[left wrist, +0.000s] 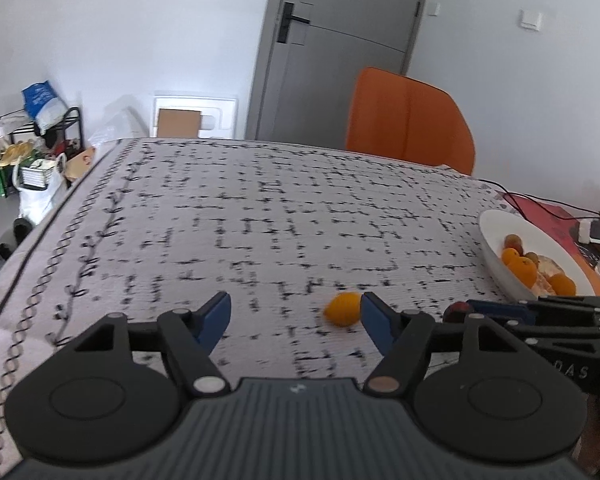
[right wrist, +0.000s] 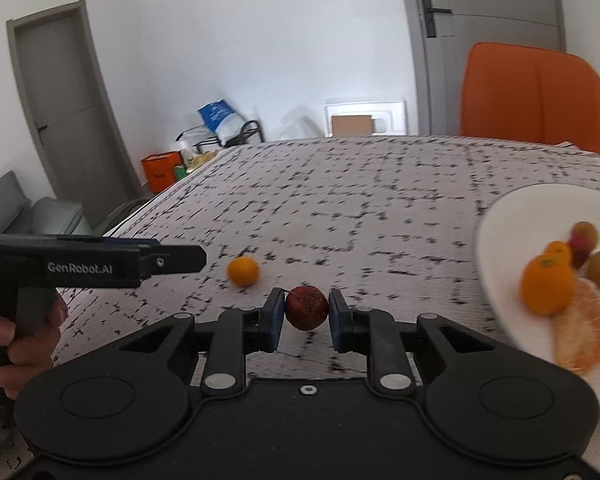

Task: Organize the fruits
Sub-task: 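Close the left gripper on the small tangerine while the right gripper grasps the red plum, then carry the tangerine and plum in both grippers over the plate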

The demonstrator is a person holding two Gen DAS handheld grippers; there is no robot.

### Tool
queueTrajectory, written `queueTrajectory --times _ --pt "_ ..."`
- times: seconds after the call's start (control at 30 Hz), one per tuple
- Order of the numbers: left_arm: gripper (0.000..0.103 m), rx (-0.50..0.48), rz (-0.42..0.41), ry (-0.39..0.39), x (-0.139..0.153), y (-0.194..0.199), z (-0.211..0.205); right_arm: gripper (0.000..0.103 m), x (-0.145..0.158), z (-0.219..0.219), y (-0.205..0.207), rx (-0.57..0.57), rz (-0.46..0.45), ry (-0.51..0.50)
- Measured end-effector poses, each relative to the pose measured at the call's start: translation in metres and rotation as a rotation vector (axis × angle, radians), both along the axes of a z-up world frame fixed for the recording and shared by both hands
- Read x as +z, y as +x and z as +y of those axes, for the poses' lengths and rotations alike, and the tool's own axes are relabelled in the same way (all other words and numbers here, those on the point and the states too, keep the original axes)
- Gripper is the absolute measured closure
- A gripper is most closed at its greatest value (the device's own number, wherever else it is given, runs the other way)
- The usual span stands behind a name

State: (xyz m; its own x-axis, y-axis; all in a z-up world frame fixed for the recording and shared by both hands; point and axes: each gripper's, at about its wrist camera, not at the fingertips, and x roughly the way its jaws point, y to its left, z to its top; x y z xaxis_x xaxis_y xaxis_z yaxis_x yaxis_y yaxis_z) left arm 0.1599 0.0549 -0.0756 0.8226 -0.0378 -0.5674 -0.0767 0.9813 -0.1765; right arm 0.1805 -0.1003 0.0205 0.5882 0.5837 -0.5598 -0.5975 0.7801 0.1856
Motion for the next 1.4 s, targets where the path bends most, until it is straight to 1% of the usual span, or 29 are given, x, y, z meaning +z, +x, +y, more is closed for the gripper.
queueTrajectory --times 0.2,0.23,0.3,0.33,0.37,0.4,0.43,0.5,0.7,1.17,1.4 --pt "0.035 -0.042 0.011 -0.005 -0.005 0.015 -0.018 0.081 0.012 -0.022 0.001 -0.056 -0.030 0.004" --pt "0.038 -0.052 0.019 -0.004 -0.006 0.017 -0.021 0.081 0.014 -0.025 0.002 -0.063 -0.033 0.007" --pt "0.046 -0.067 0.047 0.017 -0.012 0.023 -0.029 0.081 0.018 -0.034 0.001 -0.084 -0.038 0.015" --pt "0.055 -0.060 0.066 0.028 -0.015 0.025 -0.032 0.081 0.019 -0.038 0.000 -0.094 -0.039 0.020" --pt "0.059 -0.049 0.076 0.028 -0.018 0.027 -0.033 0.081 0.020 -0.043 0.000 -0.104 -0.040 0.025" --pt "0.071 -0.037 0.062 0.033 -0.018 0.026 -0.034 0.081 0.021 -0.047 -0.001 -0.113 -0.042 0.028" --pt "0.076 -0.044 0.071 0.026 -0.018 0.027 -0.035 0.081 0.022 -0.051 -0.001 -0.121 -0.046 0.028" --pt "0.077 -0.050 0.067 0.014 -0.016 0.028 -0.037 0.081 0.023 -0.056 -0.002 -0.137 -0.053 0.028" --pt "0.077 -0.082 0.036 0.015 -0.007 0.027 -0.052 0.081 0.023 -0.074 -0.002 -0.177 -0.059 0.037" --pt "0.077 -0.141 0.001 0.035 0.008 0.035 -0.086 0.081 0.016 -0.118 0.000 -0.273 -0.056 0.064" --pt "0.077 -0.170 -0.009 0.040 0.012 0.040 -0.102 0.081 0.013 -0.133 0.000 -0.307 -0.053 0.066"
